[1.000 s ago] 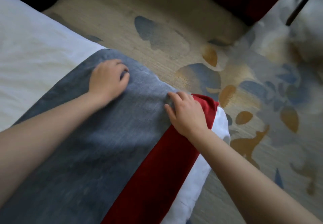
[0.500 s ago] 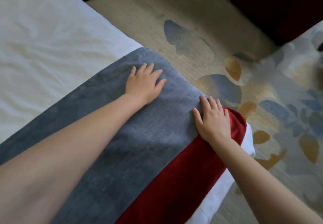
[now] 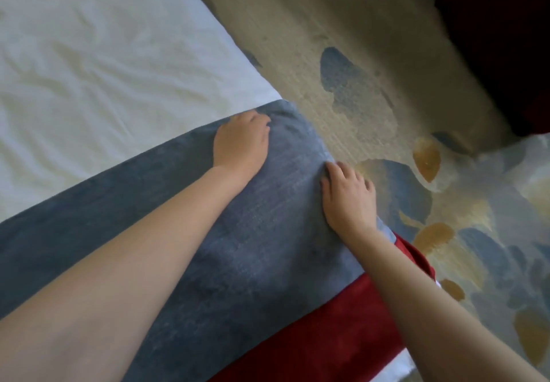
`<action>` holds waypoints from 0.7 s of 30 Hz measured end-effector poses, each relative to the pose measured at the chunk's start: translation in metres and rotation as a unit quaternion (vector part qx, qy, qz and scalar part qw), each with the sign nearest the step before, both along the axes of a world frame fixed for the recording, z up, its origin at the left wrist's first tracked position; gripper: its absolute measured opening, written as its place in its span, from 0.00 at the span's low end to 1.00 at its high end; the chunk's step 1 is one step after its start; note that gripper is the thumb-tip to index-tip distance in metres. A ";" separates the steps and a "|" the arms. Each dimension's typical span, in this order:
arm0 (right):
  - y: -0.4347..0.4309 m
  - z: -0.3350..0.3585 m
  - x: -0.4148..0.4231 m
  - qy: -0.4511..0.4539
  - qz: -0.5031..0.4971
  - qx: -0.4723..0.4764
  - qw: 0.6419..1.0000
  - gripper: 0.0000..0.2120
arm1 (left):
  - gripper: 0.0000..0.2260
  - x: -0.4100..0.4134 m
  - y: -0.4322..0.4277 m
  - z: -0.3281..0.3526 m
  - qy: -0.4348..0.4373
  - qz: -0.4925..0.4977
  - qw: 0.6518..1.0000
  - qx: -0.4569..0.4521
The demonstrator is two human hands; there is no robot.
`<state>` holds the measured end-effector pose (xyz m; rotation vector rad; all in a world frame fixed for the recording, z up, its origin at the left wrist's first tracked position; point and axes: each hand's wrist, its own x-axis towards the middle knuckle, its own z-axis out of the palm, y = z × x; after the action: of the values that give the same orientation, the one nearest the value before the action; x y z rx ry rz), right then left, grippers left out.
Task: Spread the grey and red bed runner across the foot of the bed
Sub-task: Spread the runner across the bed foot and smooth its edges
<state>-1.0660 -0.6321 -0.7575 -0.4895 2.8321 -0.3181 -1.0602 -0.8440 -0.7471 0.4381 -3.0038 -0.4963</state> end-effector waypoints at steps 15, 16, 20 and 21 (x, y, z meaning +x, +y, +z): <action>-0.167 0.013 -0.123 -0.069 0.285 0.046 0.955 0.04 | 0.07 0.011 -0.083 0.010 -0.094 0.132 0.987 -0.003; -0.165 0.014 -0.125 -0.058 0.291 0.060 0.953 0.03 | 0.06 0.011 -0.086 0.011 -0.102 0.131 0.986 0.001; -0.174 0.011 -0.127 0.015 0.274 0.142 0.951 0.08 | 0.07 0.004 -0.082 0.009 -0.113 0.142 0.983 0.013; -0.178 0.010 -0.124 0.012 0.261 0.152 0.953 0.10 | 0.07 0.002 -0.080 0.007 -0.118 0.152 0.981 0.009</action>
<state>-1.1899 -0.8097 -0.7471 -1.1295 2.5709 0.2233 -1.0579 -0.9240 -0.7398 1.0048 -3.0668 -0.4754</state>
